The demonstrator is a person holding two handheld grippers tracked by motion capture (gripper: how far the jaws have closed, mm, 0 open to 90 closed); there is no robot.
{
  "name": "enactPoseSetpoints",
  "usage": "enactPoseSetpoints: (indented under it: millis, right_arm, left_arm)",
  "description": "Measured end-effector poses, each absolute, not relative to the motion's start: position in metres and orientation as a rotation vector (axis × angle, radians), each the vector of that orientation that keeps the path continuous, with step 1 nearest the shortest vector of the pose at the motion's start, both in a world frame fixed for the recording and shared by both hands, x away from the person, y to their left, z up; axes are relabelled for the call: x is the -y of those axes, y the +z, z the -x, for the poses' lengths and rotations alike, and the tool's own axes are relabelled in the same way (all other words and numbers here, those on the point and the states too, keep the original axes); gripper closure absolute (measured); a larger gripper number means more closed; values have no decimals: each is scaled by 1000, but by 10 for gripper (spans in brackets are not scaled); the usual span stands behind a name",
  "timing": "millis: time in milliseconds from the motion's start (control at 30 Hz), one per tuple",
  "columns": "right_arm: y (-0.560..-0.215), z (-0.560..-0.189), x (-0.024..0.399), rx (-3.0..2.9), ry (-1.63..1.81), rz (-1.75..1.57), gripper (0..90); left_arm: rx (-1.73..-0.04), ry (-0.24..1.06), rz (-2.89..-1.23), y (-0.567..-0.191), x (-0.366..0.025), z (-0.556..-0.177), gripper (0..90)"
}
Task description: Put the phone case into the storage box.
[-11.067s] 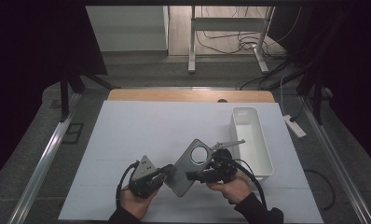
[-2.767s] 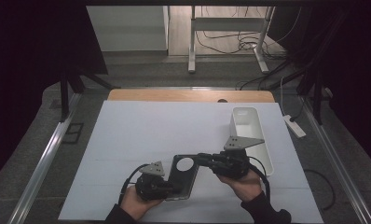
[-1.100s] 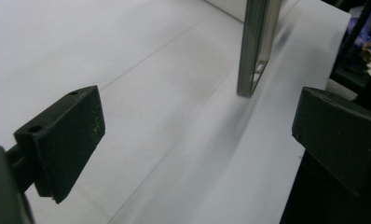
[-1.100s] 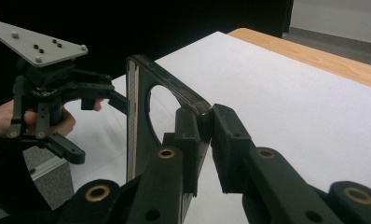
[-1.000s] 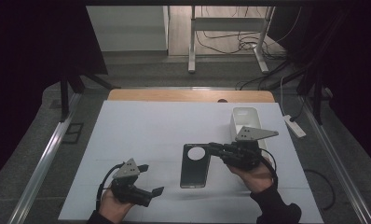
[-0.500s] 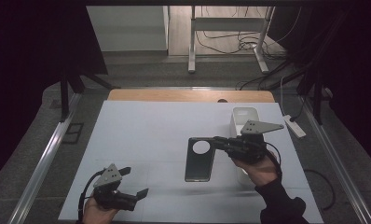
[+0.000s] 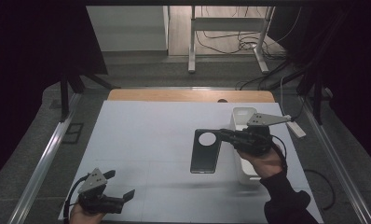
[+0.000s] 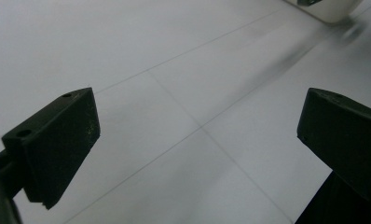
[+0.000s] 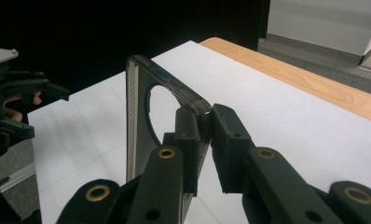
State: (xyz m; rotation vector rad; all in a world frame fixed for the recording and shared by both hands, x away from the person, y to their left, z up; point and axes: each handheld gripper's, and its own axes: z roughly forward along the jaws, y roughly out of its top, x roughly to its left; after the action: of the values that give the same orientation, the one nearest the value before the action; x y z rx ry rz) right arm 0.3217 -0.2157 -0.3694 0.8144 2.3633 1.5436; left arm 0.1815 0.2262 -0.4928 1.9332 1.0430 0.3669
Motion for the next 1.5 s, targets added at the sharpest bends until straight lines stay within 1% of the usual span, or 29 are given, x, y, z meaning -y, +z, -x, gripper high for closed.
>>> enactPoseSetpoints:
  millis: [333, 633, 1500]
  right_arm:
    - [-362, -330, 225, -2328, 1542, -822, 804]
    - [-352, -341, 235, -2292, 1532, -823, 803]
    - [-330, -382, 270, -2212, 1456, -872, 804]
  left_arm:
    - [-1105, 366, -1959, -499, -235, -172, 0]
    - [-1116, 341, -1954, -502, -237, -168, 0]
    - [-1143, 334, -1973, -503, -235, -171, 0]
